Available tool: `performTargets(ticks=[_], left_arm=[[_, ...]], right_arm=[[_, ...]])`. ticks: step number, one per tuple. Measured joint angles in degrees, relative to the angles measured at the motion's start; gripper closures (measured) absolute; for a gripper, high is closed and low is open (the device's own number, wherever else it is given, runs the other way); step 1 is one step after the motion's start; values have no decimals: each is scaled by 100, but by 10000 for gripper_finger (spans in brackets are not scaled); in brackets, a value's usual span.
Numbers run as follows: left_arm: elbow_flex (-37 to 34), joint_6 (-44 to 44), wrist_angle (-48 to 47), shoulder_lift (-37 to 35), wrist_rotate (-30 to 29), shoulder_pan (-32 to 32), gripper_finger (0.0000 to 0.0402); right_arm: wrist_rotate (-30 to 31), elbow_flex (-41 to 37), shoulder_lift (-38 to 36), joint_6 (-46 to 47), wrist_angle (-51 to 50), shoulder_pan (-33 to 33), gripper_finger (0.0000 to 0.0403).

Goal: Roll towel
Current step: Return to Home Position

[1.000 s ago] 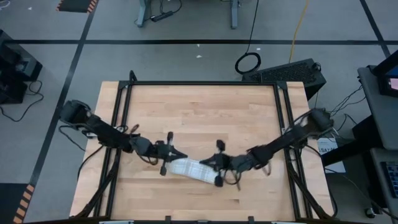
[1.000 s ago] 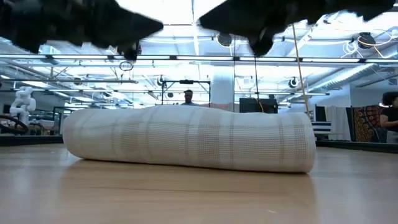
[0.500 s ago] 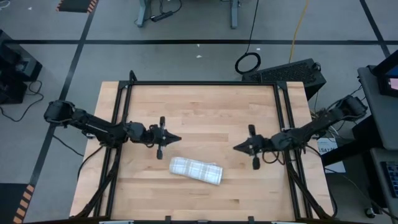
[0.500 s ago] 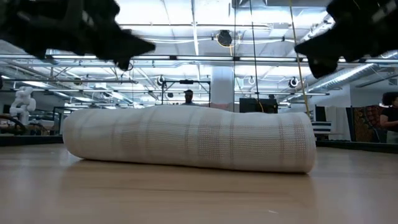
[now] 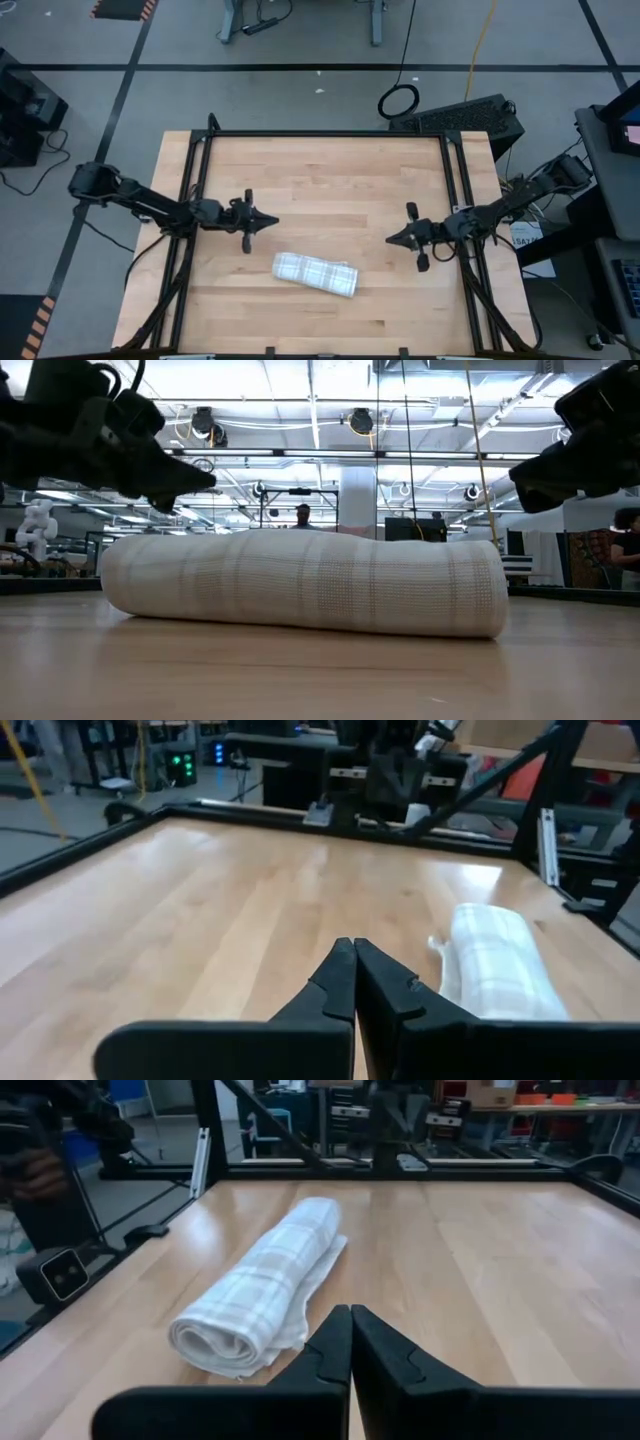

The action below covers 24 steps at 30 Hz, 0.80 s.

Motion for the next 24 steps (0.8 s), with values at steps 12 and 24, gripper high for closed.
performTargets(ticks=[12,24], left_arm=[[-290,72,-313,-608,56,-9,400],[-292,137,-1856,-2107,-147,-138,400]], right_arm=[[-9,-61,-398,-207,-160,-2,403],[10,-61,-1669,-309,-1098,-2,403]])
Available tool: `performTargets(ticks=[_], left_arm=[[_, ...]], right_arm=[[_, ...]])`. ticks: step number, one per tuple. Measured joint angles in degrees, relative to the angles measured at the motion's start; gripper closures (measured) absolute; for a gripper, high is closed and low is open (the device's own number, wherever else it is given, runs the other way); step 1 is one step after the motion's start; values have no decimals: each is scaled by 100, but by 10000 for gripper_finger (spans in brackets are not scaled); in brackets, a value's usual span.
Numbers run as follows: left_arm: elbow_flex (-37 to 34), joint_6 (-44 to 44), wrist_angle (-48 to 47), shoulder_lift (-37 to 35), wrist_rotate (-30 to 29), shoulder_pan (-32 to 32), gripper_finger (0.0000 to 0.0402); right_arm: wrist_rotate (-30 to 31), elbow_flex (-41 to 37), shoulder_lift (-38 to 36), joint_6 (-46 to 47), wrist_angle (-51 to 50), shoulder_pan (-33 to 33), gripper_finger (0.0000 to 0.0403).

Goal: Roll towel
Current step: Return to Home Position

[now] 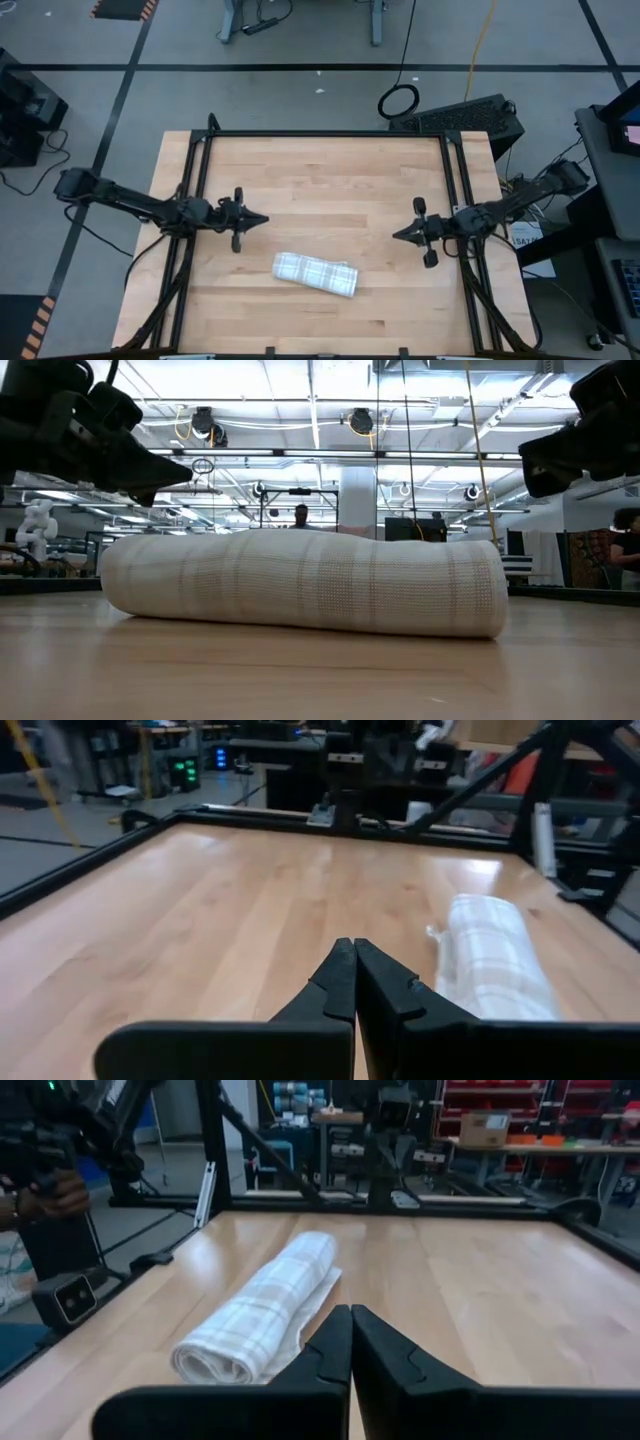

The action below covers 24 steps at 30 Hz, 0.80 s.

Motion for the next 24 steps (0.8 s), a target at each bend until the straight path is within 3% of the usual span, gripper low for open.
performTargets(ticks=[11,16,24], left_arm=[[-1,72,-1757,-1641,-296,-33,400],[-2,160,-2442,-2419,-253,-33,400],[-2,169,-3522,-3703,-226,-33,400]], right_arm=[[-31,0,-2010,-688,-1255,-263,403],[-666,0,-2714,-808,-1815,-695,403],[-832,4,-2973,-713,-2253,-1207,403]])
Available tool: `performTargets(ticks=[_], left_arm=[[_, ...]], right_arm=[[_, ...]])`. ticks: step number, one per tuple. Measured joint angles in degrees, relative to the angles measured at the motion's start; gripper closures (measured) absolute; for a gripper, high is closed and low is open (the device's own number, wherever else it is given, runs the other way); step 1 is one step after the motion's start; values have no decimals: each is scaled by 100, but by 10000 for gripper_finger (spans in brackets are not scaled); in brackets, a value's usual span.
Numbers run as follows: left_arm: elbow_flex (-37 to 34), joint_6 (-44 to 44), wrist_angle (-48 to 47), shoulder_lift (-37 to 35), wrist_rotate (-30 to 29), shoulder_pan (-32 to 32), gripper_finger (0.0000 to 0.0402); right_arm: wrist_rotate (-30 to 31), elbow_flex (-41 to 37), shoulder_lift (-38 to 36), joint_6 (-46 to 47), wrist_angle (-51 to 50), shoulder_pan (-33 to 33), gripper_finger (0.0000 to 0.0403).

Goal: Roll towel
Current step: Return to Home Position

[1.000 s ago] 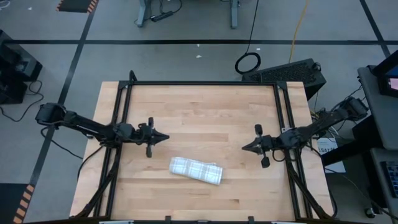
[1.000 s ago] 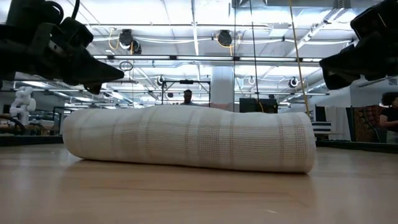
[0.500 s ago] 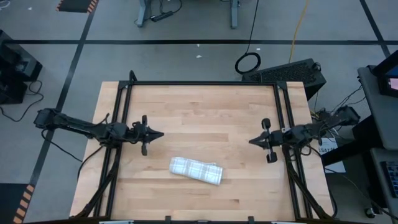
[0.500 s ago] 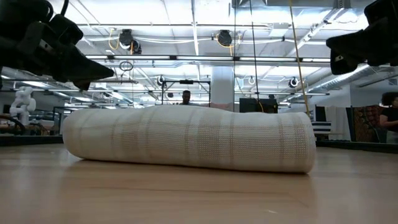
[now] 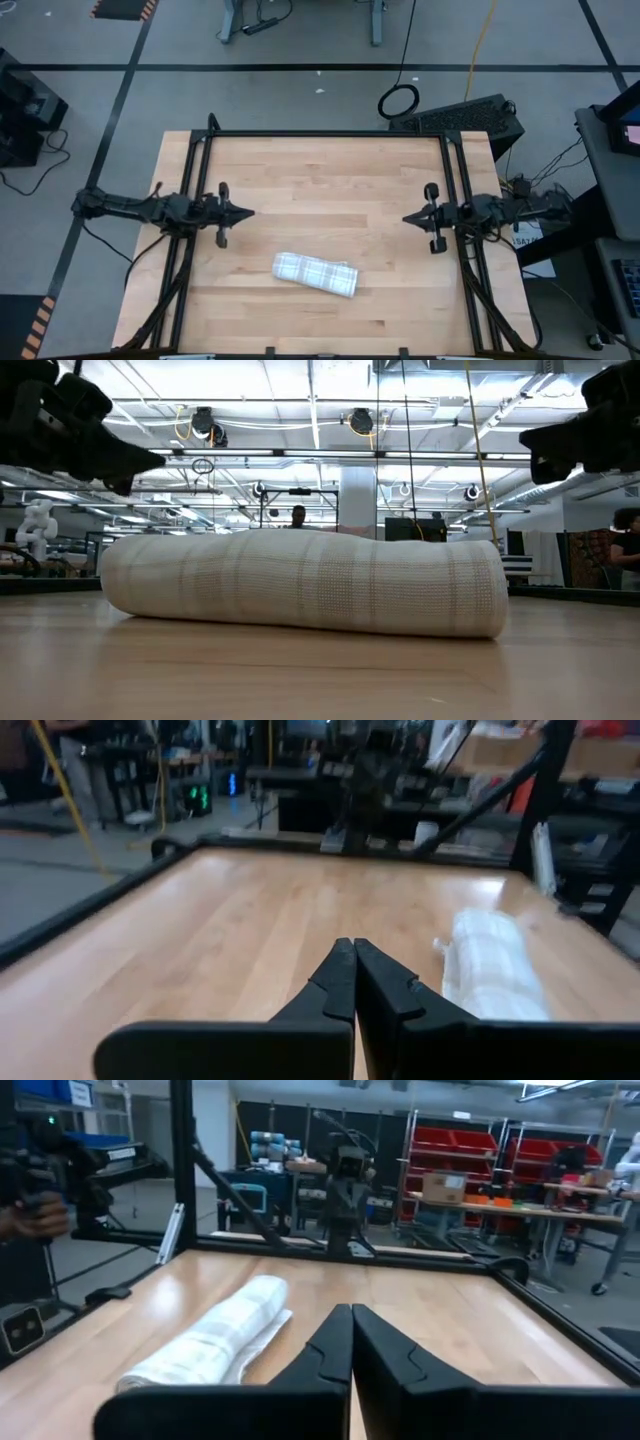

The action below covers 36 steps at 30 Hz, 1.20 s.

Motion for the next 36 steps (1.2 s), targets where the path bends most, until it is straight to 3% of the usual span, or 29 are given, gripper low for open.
performTargets(ticks=[5,12,24,36], left_arm=[[0,198,-17,-453,88,0,400],[0,272,-47,-556,177,0,400],[-2,487,-34,-755,-74,69,400],[-2,455,-62,-731,86,842,400]], right_arm=[[-478,0,0,-73,-23,-379,403],[-846,0,17,173,-134,-654,403],[-938,0,20,226,-128,-666,403],[-935,0,20,-248,-126,-723,403]])
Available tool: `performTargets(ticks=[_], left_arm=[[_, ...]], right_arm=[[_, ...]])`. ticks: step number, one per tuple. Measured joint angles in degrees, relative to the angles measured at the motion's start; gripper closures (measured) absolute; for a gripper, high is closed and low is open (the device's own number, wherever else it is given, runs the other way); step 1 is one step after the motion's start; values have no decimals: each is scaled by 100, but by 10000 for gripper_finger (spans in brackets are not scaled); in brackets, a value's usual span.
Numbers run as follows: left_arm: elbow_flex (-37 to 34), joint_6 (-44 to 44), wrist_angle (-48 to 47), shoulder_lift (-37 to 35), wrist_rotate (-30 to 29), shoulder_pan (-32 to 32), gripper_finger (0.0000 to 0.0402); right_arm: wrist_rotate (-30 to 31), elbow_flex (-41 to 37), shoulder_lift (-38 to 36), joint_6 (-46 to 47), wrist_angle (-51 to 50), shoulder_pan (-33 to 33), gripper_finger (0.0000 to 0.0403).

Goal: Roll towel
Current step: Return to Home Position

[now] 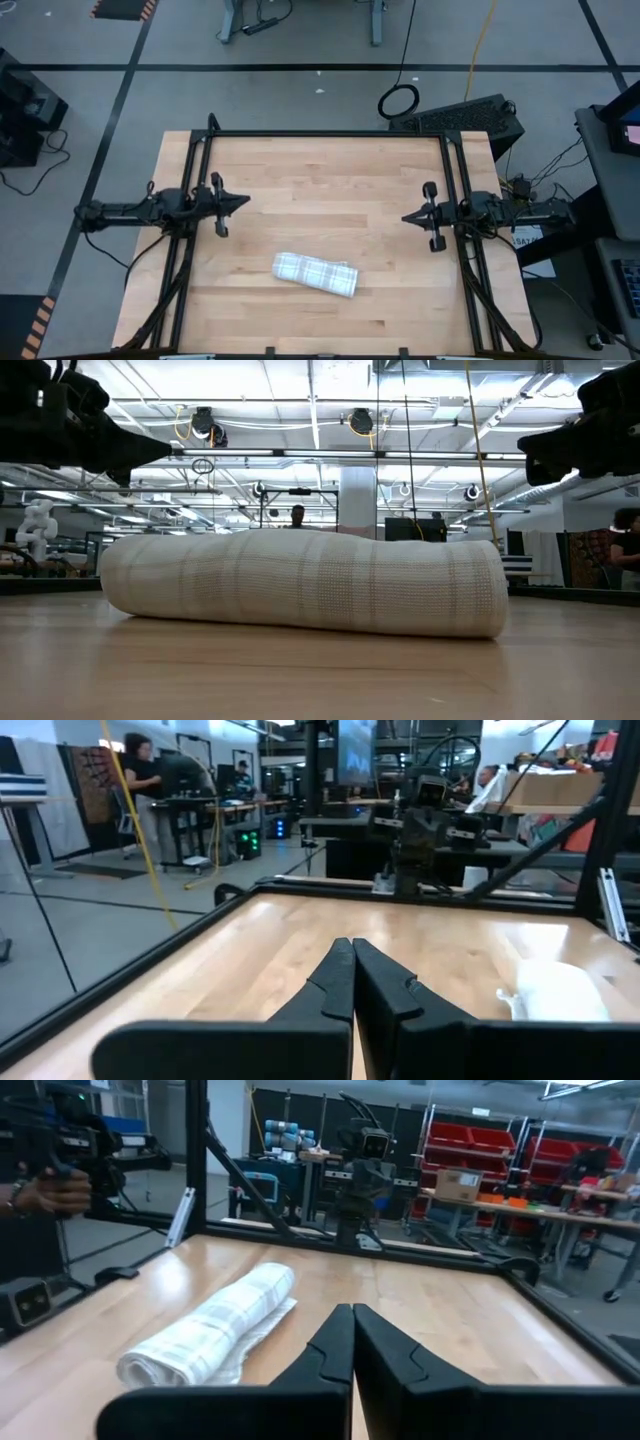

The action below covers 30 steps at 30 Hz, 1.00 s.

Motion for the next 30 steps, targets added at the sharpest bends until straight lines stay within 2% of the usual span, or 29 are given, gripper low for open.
performTargets(ticks=[11,17,30], left_arm=[[0,-184,-58,2,384,399,400],[0,-335,-140,4,854,445,400],[0,158,-144,7,855,454,400]], right_arm=[[9,0,0,75,7,-90,403],[11,0,0,127,7,-90,403],[11,0,0,131,7,-90,403]])
